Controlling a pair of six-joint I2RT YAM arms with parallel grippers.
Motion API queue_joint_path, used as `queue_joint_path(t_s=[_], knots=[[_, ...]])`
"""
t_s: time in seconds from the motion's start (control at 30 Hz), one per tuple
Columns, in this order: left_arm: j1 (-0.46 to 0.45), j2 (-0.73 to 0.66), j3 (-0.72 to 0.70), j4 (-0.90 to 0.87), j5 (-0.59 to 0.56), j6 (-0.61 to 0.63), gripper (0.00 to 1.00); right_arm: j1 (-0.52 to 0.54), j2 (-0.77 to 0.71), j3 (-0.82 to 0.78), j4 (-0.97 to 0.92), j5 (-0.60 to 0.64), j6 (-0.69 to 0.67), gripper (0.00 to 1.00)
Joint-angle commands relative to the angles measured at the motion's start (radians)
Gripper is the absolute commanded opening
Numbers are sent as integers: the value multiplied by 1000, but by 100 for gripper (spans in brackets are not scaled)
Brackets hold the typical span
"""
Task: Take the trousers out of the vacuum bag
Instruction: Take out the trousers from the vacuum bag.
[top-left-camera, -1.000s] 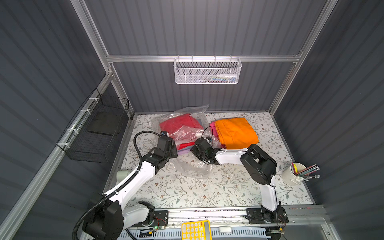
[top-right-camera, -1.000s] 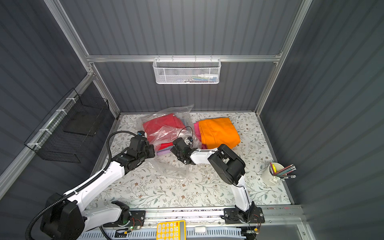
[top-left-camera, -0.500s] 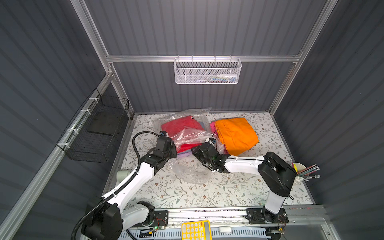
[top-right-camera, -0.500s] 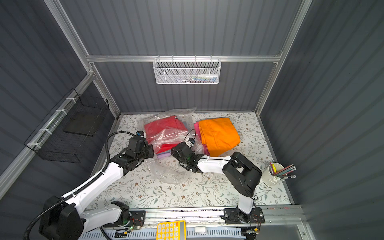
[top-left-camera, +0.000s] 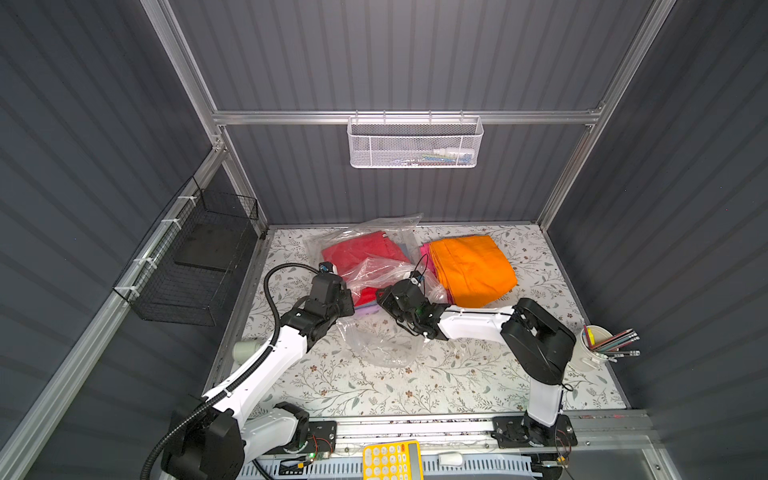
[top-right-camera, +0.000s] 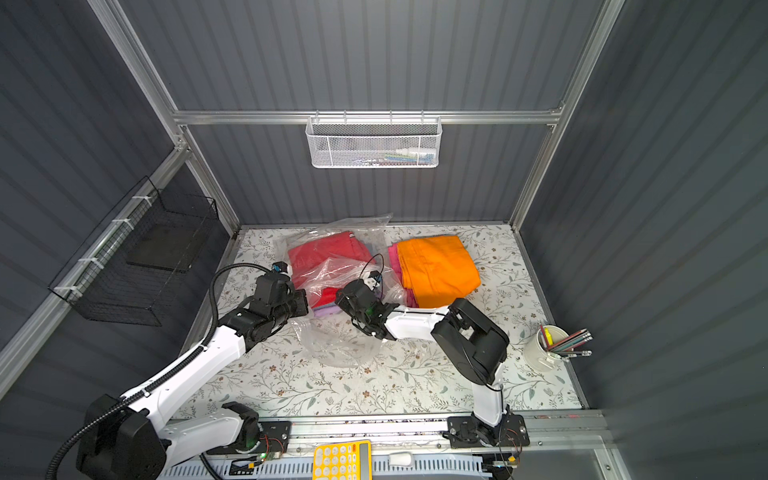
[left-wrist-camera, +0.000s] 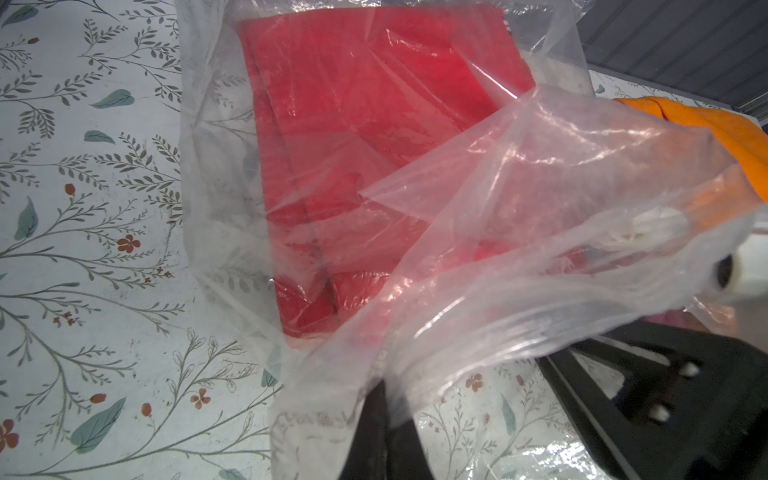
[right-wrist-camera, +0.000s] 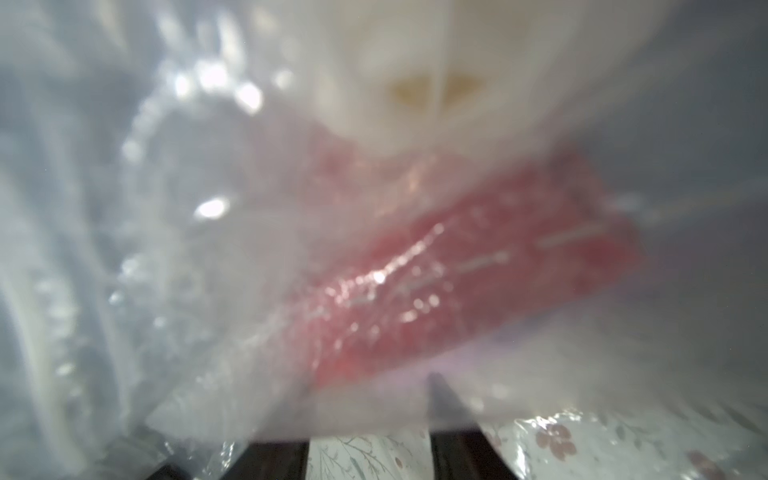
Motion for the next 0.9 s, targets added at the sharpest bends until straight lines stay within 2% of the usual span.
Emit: queue_joint_path(t_s=[0.0,0.3,0.37,0.47,0.57,0.6,0.73,0.87], knots=[[7,-24,-11,5,0,4,0,-20,36,40,-21,7,-11,46],[7,-22,-11,4,3,0,0,-39,91,103,-23,17,-41,35],[7,-21,-5,4,3,0,0,-40,105,117,-24,15,-40,36],[7,-18,-2,2,1,0,0,-45,128,136,-27,10,-40,44],[7,-19,-3,2,0,1,0,-50,147,153,-31,9,-40,44],[7,-18,-3,0,0,1,0,-53,150,157,-31,7,-40,41],[7,-19,-2,-4,-7,1,0,-71,141,170,-39,-5,-44,17],[7,-16,-2,-2,-11,1,0,-84,80,165,-33,1,-101,5]])
